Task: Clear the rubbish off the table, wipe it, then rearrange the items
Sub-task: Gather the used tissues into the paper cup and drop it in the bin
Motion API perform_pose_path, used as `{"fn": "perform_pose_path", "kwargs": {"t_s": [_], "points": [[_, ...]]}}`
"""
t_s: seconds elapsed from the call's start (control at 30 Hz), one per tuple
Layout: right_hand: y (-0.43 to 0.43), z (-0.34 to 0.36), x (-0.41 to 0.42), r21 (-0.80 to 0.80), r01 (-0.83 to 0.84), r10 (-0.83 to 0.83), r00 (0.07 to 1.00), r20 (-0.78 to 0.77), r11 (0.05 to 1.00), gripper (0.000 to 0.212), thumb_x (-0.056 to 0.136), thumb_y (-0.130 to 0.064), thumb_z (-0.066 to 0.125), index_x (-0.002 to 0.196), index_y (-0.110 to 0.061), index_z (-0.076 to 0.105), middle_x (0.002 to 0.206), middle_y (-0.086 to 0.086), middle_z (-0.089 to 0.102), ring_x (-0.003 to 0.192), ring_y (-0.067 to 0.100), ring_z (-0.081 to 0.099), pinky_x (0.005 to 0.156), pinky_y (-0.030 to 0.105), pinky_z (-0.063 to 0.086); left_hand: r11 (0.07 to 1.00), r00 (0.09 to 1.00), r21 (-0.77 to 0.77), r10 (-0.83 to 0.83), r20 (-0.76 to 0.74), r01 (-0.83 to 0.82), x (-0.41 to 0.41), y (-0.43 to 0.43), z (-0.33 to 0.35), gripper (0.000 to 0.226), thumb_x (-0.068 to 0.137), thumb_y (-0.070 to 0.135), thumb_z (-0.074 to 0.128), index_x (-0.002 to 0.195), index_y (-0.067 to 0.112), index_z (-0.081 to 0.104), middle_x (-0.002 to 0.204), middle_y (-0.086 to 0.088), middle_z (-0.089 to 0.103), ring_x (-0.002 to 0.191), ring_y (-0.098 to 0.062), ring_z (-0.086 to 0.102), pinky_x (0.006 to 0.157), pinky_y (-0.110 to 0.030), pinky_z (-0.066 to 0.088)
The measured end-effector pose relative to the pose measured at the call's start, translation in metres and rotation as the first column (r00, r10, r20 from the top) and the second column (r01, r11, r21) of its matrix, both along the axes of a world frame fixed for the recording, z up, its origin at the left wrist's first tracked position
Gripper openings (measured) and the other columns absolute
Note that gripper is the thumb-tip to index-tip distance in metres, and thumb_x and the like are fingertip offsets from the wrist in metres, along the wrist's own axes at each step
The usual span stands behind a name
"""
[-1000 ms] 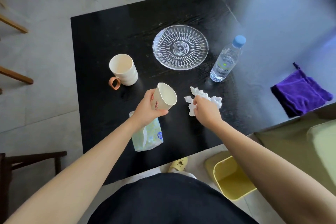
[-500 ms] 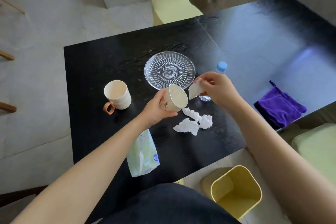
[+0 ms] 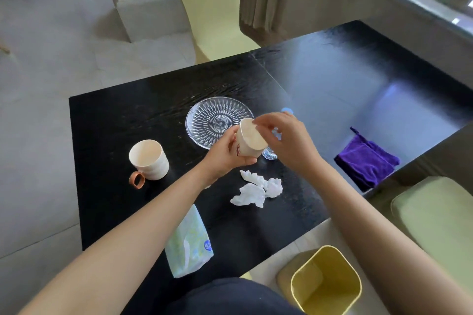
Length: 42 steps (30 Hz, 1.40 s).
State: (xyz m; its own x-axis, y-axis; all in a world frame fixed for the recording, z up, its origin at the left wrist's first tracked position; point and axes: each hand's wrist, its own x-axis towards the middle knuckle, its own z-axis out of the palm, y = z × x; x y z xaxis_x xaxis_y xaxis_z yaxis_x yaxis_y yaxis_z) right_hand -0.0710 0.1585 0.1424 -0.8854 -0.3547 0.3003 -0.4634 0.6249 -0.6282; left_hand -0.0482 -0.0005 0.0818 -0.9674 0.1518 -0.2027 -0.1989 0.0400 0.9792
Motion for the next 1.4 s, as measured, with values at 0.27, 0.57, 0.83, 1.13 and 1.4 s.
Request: {"fn": "perform_pose_path", "kwargs": {"t_s": [0.27, 0.57, 0.83, 1.13, 1.4], "points": [[0.024, -0.103, -0.008, 0.348, 0.158, -0.293, 0.878, 0.379, 0.924, 0.023, 0.090, -0.020, 0.051, 0.104, -0.009, 0.066, 0.102, 0.013, 0.068, 0.098, 0.033, 0.060, 0.083, 0.038, 0.048, 0.991, 0.995, -0.107, 0.087, 0.053, -0.081, 0.018, -0.019, -0.024, 0.066, 0.065, 0.001, 0.080, 0.118, 0.023, 0.047, 0.124, -0.003, 0.058, 0.118, -0.020, 0.053, 0.102, -0.034, 0.044], [-0.003, -0.194, 0.042, 0.599, -0.287, -0.074, 0.861, 0.504, 0.747, 0.038, 0.090, -0.013, 0.050, 0.128, -0.020, 0.054, 0.127, 0.010, 0.048, 0.123, 0.028, 0.044, 0.098, 0.039, 0.043, 0.979, 0.981, -0.158, 0.151, 0.119, -0.132, 0.041, -0.041, -0.037, 0.075, 0.053, 0.021, 0.081, 0.120, 0.028, 0.047, 0.122, 0.005, 0.058, 0.117, -0.014, 0.053, 0.102, -0.039, 0.045], [0.003, -0.192, 0.024, 0.398, -0.022, -0.118, 0.939, 0.323, 0.917, 0.028, 0.086, -0.002, 0.046, 0.108, -0.006, 0.063, 0.111, 0.010, 0.057, 0.104, 0.028, 0.054, 0.071, 0.026, 0.031, 0.980, 0.976, -0.158, 0.146, 0.163, -0.120, 0.048, -0.043, -0.052, 0.067, 0.055, 0.018, 0.082, 0.110, 0.037, 0.049, 0.120, 0.006, 0.060, 0.116, -0.015, 0.055, 0.101, -0.035, 0.045], [0.022, -0.218, 0.013, 0.684, -0.102, -0.125, 0.953, 0.274, 0.722, 0.028, 0.095, -0.025, 0.047, 0.117, -0.008, 0.052, 0.124, 0.009, 0.050, 0.112, 0.030, 0.045, 0.088, 0.038, 0.041, 0.980, 0.964, -0.161, 0.150, 0.219, -0.116, 0.056, -0.036, -0.067, 0.074, 0.055, 0.020, 0.081, 0.120, 0.029, 0.049, 0.124, 0.003, 0.059, 0.116, -0.014, 0.055, 0.103, -0.039, 0.044], [0.038, -0.204, -0.005, 0.404, 0.029, -0.147, 0.953, 0.265, 0.914, 0.019, 0.084, -0.001, 0.049, 0.094, -0.002, 0.065, 0.095, 0.015, 0.061, 0.094, 0.030, 0.052, 0.073, 0.033, 0.041, 0.979, 0.957, -0.173, 0.146, 0.249, -0.104, 0.052, -0.030, -0.075, 0.070, 0.054, 0.023, 0.082, 0.115, 0.037, 0.050, 0.121, 0.006, 0.060, 0.115, -0.013, 0.056, 0.100, -0.041, 0.047]]}}
